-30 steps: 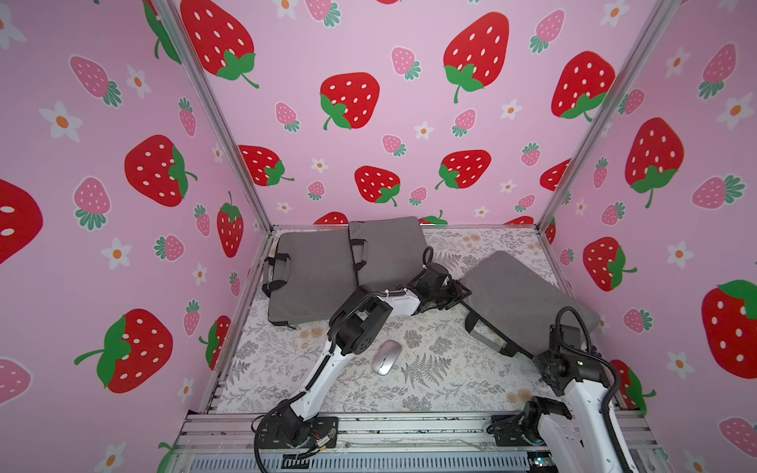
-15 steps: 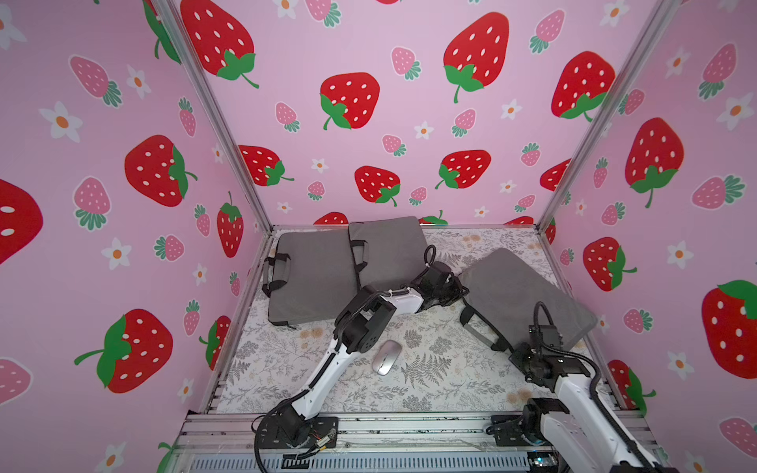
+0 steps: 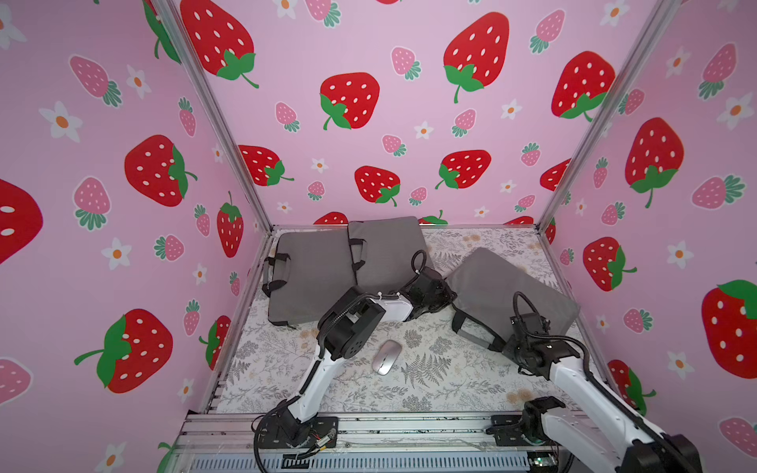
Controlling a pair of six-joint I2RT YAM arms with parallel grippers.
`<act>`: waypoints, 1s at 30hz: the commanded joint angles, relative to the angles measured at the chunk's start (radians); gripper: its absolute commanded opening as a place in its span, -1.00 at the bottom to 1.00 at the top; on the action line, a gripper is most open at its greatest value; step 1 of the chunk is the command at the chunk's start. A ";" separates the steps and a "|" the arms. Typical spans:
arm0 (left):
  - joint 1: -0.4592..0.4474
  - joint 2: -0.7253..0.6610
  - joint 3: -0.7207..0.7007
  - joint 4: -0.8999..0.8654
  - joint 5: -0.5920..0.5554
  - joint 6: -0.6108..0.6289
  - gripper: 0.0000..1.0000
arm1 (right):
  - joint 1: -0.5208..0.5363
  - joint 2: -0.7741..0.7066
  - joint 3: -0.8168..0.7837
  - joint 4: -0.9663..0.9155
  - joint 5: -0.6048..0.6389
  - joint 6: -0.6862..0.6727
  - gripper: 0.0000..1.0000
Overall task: Put the mouse into the laptop bag
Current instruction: Unzip the zipper on the zippered laptop bag.
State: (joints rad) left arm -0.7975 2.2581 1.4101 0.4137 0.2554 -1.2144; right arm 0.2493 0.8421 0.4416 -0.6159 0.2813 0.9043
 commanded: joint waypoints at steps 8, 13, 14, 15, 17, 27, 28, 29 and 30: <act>-0.093 -0.048 -0.046 0.082 0.093 -0.040 -0.69 | -0.335 -0.021 0.064 -0.012 -0.017 -0.071 -1.00; -0.096 -0.078 -0.071 0.006 0.010 0.012 0.86 | -0.349 -0.028 0.066 -0.013 -0.036 -0.071 -1.00; -0.093 -0.080 -0.077 -0.004 -0.002 0.017 0.90 | -0.353 -0.038 0.070 -0.016 -0.036 -0.074 -1.00; -0.087 -0.080 -0.082 -0.007 -0.011 0.023 0.92 | -0.360 -0.045 0.074 -0.020 -0.033 -0.076 -1.00; -0.075 -0.068 -0.081 -0.011 -0.022 0.033 0.92 | -0.382 -0.037 0.087 -0.029 -0.039 -0.082 -1.00; -0.015 0.079 0.034 0.008 0.072 0.007 -0.56 | -0.455 -0.026 0.066 -0.015 -0.134 -0.112 -1.00; -0.017 0.077 0.043 -0.002 0.077 0.010 -0.78 | -0.455 -0.034 0.061 -0.014 -0.148 -0.117 -1.00; -0.019 0.072 0.058 -0.024 0.076 0.016 -1.00 | -0.455 -0.046 0.055 -0.017 -0.170 -0.121 -1.00; -0.021 0.067 0.069 -0.045 0.076 0.025 -1.00 | -0.454 -0.058 0.047 -0.016 -0.207 -0.124 -1.00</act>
State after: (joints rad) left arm -0.8021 2.3203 1.4319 0.4458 0.3153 -1.2007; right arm -0.2012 0.8185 0.4992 -0.6514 0.1562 0.8017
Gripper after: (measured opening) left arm 0.075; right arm 0.041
